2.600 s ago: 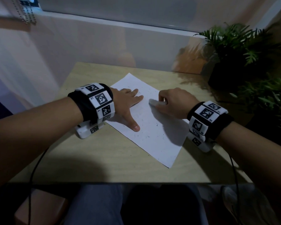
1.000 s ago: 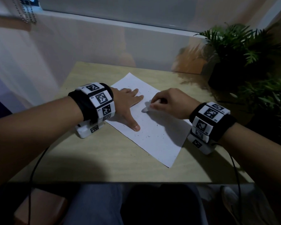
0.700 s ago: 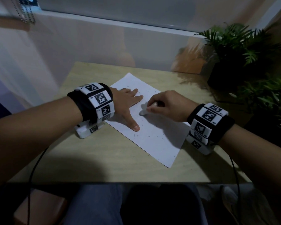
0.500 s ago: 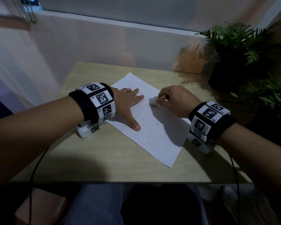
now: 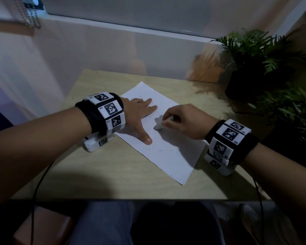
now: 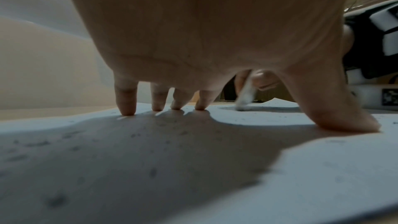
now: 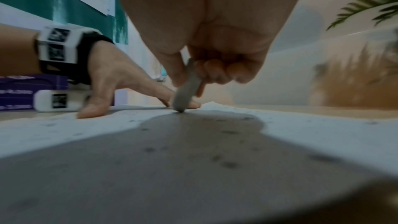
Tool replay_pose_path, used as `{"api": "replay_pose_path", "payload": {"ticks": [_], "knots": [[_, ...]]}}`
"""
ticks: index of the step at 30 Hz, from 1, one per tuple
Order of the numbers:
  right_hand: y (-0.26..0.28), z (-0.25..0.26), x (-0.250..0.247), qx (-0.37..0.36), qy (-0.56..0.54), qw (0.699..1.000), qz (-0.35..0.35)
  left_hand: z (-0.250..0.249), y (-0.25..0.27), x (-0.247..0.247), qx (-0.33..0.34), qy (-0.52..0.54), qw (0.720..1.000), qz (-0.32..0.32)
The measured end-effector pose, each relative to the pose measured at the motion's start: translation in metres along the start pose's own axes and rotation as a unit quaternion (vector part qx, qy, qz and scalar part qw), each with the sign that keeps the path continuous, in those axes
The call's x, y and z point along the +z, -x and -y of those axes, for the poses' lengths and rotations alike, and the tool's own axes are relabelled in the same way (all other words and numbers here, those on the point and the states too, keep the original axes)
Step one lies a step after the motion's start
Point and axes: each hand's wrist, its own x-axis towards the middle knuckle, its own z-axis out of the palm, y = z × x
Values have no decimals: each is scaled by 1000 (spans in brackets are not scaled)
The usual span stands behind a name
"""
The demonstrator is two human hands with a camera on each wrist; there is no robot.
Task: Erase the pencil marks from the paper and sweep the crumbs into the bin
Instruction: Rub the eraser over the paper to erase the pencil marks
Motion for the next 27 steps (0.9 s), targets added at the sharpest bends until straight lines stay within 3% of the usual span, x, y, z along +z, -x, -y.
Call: {"api": "replay_pose_path", "payload": {"ticks": [2, 6, 11, 15, 17, 22, 24, 27], "knots": [[-3, -5, -1, 21, -21, 1000, -6, 0, 0, 0, 0, -4, 1000, 2], [-12, -16, -1, 75, 77, 992, -70, -1, 1, 2, 0, -8, 1000, -5], [-5, 2, 0, 7, -14, 1000, 23, 3, -2, 5, 2, 7, 1000, -18], [-17, -18, -2, 72, 47, 996, -33, 5, 1, 10, 2, 25, 999, -28], [-21, -21, -2, 113, 70, 990, -53, 9, 2, 8, 10, 31, 999, -2], [-14, -8, 0, 36, 23, 999, -10, 17, 4, 4, 27, 44, 998, 23], [-15, -11, -3, 50, 5, 999, -4, 18, 3, 5, 28, 48, 998, 19], [-22, -19, -7, 106, 63, 991, -44, 17, 0, 7, 28, 53, 998, 11]]}}
